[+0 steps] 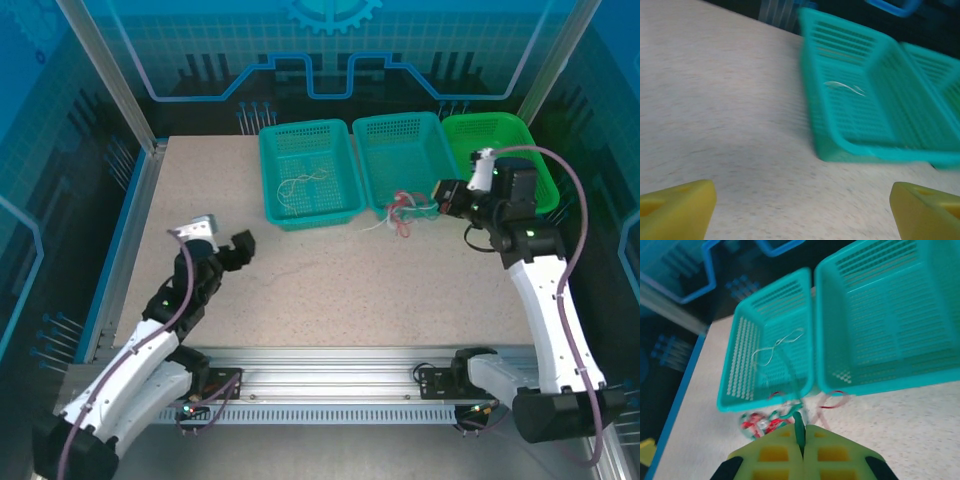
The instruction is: Untangle the cables
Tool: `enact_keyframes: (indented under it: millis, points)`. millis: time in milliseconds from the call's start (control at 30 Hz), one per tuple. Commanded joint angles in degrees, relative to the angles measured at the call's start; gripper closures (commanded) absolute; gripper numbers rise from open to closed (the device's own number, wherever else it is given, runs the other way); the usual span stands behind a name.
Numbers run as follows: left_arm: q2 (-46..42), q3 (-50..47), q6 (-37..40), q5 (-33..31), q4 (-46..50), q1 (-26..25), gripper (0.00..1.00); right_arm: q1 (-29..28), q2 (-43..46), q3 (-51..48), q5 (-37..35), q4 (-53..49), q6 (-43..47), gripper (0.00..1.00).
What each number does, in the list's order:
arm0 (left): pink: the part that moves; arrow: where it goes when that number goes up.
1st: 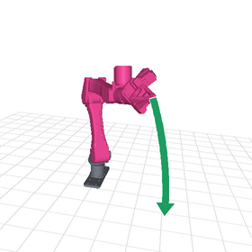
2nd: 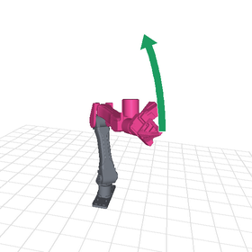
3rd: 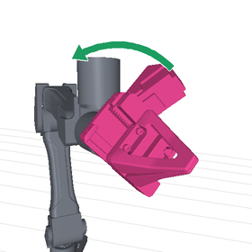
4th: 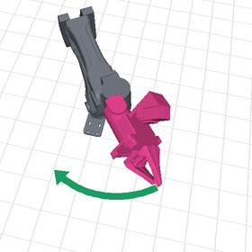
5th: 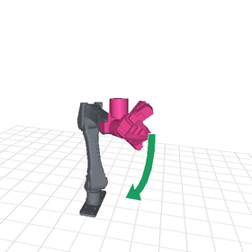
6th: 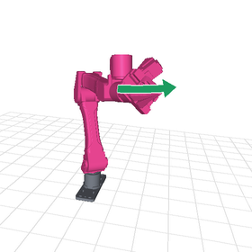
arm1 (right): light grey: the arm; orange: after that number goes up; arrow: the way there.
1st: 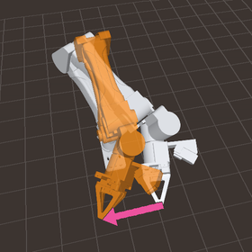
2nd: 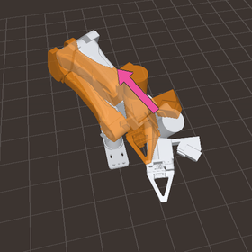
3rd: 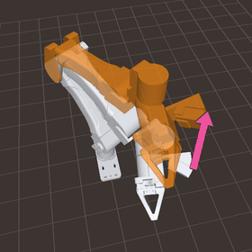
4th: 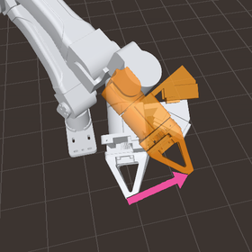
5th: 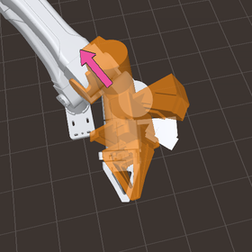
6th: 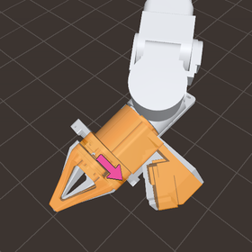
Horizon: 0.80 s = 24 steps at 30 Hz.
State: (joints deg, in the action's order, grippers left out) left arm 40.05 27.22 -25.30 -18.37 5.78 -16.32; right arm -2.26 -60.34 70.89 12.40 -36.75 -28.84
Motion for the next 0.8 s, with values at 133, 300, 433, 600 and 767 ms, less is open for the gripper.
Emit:
enact_keyframes:
  millis: [133,300,433,600,767]
  points:
    - [-3.2,-5.2,-0.5,21.0,-10.8,3.1,0.12,-1.2,-0.7,-1.8,13.0,3.9,-0.6,1.0]
    - [1.0,-4.9,7.7,34.3,-26.8,-5.9,0.14,-4.3,-0.9,-1.4,13.4,5.0,-0.1,1.0]
    - [10.5,0.4,21.1,30.5,-28.1,-18.8,0.12,-4.5,-0.7,-0.1,16.7,6.3,-2.5,1.0]
    - [25.2,4.3,26.8,31.4,-40.9,-23.7,0.06,-5.6,-0.7,2.5,21.9,7.3,-4.0,1.0]
    - [35.6,10.6,29.7,32.0,-46.0,-24.5,0.01,-7.8,-0.2,3.5,24.0,7.4,-5.1,1.0]
